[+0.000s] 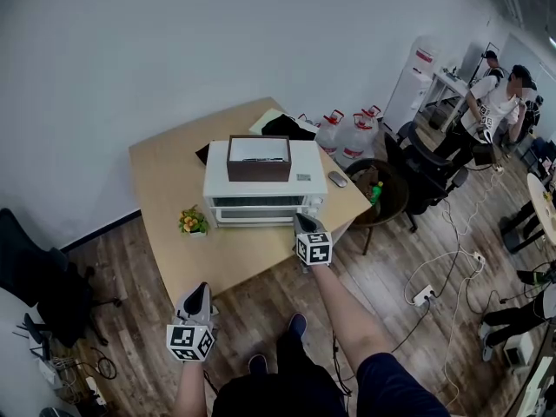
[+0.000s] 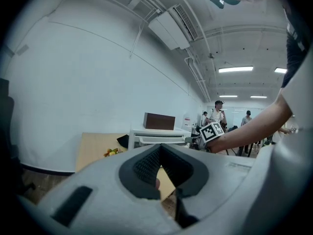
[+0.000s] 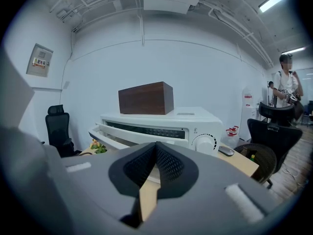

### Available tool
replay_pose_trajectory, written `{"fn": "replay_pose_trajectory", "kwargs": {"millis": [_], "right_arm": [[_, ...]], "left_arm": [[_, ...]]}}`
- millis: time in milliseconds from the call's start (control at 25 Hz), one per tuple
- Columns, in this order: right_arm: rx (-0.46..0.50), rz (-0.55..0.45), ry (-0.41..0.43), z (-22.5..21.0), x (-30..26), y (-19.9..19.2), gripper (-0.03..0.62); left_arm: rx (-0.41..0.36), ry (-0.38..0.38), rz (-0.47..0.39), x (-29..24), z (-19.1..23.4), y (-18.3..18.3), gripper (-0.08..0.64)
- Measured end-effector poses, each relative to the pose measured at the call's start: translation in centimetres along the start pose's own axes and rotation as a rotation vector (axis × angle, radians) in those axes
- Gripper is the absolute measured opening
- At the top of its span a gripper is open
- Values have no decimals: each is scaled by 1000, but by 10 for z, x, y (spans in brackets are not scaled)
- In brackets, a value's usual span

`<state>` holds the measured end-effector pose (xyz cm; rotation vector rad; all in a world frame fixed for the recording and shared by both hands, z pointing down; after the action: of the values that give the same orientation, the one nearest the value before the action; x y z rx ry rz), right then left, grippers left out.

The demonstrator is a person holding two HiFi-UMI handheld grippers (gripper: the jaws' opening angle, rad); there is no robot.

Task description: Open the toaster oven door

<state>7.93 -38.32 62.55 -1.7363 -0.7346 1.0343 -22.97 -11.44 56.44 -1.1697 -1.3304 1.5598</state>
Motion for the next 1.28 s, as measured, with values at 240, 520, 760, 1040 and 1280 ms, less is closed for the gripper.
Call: {"fn": "replay_pose_trajectory", "kwargs": {"millis": [240, 520, 760, 1040, 1280], "right_arm": [[14, -41, -8, 1, 5, -7, 6], [11, -48, -6, 4, 8, -13, 6], [4, -43, -17, 7, 15, -19, 8], [-4, -52, -29, 9, 20, -23, 8], [-14, -61, -20, 9, 25, -32, 8]], "left_arm": [[3, -15, -4, 0, -4, 2, -2], [-2, -17, 12, 5, 1, -7, -2], [-9, -26, 9, 6, -1, -8, -2], [-32, -33, 8, 8, -4, -5, -2], [-37, -28, 7, 12, -4, -9, -2]]}}
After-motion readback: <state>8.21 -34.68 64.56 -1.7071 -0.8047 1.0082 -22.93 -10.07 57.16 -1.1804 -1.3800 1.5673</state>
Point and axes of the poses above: the fingertips, and each gripper's own axes: x backward along the fingers, z to its left, y out of its top, the point moved 9 cm from there along x, backward along the fingers, and after that the axes turned 7 degrees about -x, right-handed, at the moved point
